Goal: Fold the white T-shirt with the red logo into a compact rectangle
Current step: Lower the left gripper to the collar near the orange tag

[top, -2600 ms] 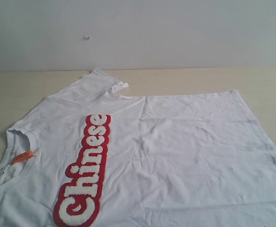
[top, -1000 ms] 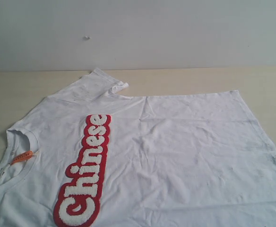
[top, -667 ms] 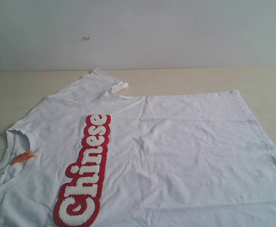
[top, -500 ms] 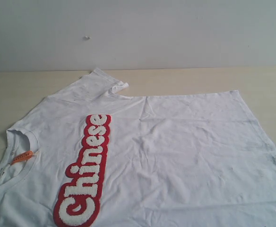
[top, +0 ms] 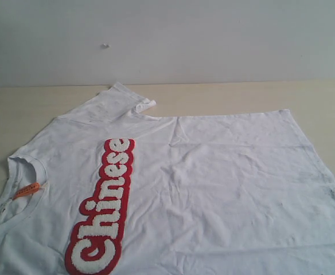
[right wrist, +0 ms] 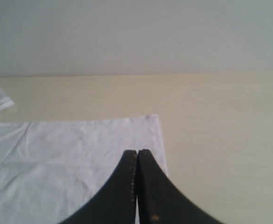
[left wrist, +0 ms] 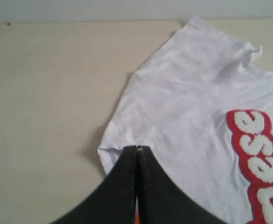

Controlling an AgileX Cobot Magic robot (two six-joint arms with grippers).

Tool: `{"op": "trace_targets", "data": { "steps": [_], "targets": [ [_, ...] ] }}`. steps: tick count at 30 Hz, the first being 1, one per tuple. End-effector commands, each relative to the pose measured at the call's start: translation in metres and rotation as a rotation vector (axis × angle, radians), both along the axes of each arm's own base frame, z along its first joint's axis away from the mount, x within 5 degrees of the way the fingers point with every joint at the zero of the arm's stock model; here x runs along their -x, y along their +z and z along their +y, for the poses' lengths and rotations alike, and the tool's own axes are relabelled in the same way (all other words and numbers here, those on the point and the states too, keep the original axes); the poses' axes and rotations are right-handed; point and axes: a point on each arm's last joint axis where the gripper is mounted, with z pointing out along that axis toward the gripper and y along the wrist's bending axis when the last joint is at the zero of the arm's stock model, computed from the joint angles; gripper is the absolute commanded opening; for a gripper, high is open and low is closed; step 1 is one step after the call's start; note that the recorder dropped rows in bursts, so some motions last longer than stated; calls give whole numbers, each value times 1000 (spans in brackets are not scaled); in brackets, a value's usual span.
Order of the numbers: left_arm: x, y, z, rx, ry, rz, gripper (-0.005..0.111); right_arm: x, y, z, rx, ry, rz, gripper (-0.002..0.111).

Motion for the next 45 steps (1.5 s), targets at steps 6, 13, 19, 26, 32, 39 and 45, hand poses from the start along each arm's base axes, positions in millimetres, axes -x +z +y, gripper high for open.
{"op": "trace_targets", "data": {
  "steps": [6, 13, 19, 26, 32, 39, 45],
  "targets": [
    [-23, -3, -31, -101, -429, 272, 0, -32, -19, 10, -12, 180, 134, 0],
    [-34, -13, -43, -139, -696, 384, 0, -50, -46, 10, 7, 235, 249, 0],
    [-44, -32, -33, -398, -806, 399, 0, -70, -65, 13, -5, 332, 387, 0],
    [-68, -50, -31, -504, -784, 307, 46, -91, -90, 12, 47, 425, 480, 13],
    [-84, -54, -31, -563, -731, 191, 105, -100, -99, 10, 69, 412, 470, 35],
    [-89, -51, -29, -593, -705, 131, 105, -105, -94, 11, 53, 407, 434, 38],
    [-82, -53, -29, -638, -808, 188, 105, -104, -95, 11, 42, 413, 445, 38]
  ]
}}
